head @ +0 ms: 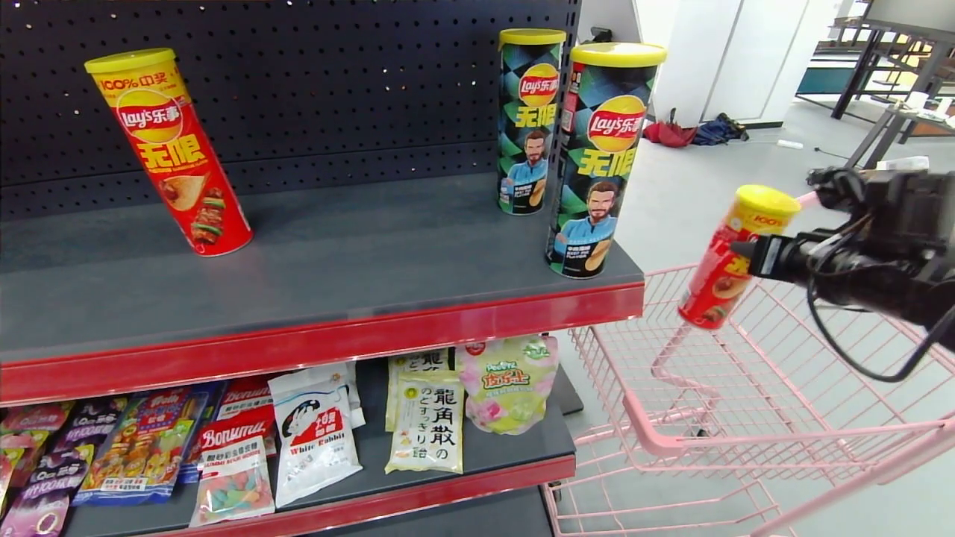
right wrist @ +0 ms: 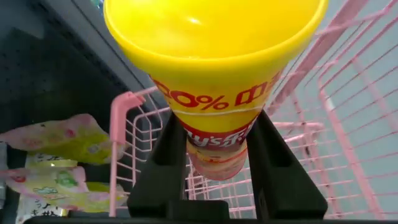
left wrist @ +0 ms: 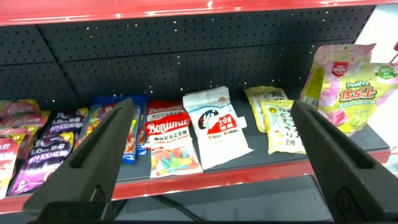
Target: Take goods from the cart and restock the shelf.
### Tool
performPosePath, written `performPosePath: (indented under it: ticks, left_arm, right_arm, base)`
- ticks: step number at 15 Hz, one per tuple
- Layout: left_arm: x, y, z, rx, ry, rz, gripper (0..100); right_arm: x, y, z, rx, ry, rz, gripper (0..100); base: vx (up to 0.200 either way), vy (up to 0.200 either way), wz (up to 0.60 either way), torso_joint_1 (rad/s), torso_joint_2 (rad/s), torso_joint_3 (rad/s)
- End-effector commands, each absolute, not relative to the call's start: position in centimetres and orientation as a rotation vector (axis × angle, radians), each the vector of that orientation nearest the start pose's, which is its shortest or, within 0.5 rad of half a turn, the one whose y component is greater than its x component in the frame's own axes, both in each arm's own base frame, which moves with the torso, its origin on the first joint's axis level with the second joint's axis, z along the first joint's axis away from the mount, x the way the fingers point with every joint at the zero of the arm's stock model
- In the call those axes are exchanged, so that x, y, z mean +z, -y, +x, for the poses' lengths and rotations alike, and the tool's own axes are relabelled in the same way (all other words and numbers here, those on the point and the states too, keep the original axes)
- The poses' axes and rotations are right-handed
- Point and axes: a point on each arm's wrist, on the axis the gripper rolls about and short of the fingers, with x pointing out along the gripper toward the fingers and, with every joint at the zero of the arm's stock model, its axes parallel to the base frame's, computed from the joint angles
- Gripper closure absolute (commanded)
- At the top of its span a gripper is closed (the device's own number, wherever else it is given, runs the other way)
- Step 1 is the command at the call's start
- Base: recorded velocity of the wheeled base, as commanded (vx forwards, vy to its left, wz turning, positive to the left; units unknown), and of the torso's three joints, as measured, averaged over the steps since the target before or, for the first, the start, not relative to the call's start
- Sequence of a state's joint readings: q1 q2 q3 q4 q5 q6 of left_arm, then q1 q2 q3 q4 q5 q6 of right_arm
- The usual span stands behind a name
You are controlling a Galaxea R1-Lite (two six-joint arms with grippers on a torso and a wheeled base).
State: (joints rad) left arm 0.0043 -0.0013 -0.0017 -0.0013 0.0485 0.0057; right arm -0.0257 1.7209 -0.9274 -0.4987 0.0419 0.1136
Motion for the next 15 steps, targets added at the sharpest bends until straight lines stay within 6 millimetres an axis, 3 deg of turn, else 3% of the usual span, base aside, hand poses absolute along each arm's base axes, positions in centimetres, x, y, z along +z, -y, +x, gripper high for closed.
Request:
performPosePath:
  ticks: [1,3,5,7,9,15]
  left_arm:
    - [7.6,-0.1,-2.3,0.054,0.003,0.006,0]
    - [7.6,-0.1,-2.3,0.054,0.003,0.006,0]
    - [7.6,-0.1,-2.3,0.054,0.001,0.006,0]
    - [7.6,-0.1,-2.3,0.054,0.001,0.006,0]
    - [7.6,-0.1,-2.3,0.054,0.001,0.006,0]
    - [7.6,-0.1,-2.3,0.054,0.001,0.006,0]
  right_arm:
    - [28.9,0.9,23.3,-0.002,-0.109,0.068,100]
    - [28.7,0.7,15.1,-0.050,-0.154,0.020,100]
    - [26.1,0.3,7.8,-0.016,-0.225,0.001,100]
    - [23.7,0.2,3.4,-0.041,-0.199,0.007,100]
    - [22.8,0.1,1.1,-0.070,-0.221,0.007,100]
    - [22.1,0.0,0.2,-0.091,-0.226,-0.036,100]
  base:
    - [0.000,0.000,0.00,0.000,0.00,0.000]
    - [0.000,0.000,0.00,0.000,0.00,0.000]
    - [0.000,0.000,0.00,0.000,0.00,0.000]
    - [0.000,0.000,0.00,0.000,0.00,0.000]
    - [0.000,0.000,0.00,0.000,0.00,0.000]
    - [0.000,0.000,0.00,0.000,0.00,0.000]
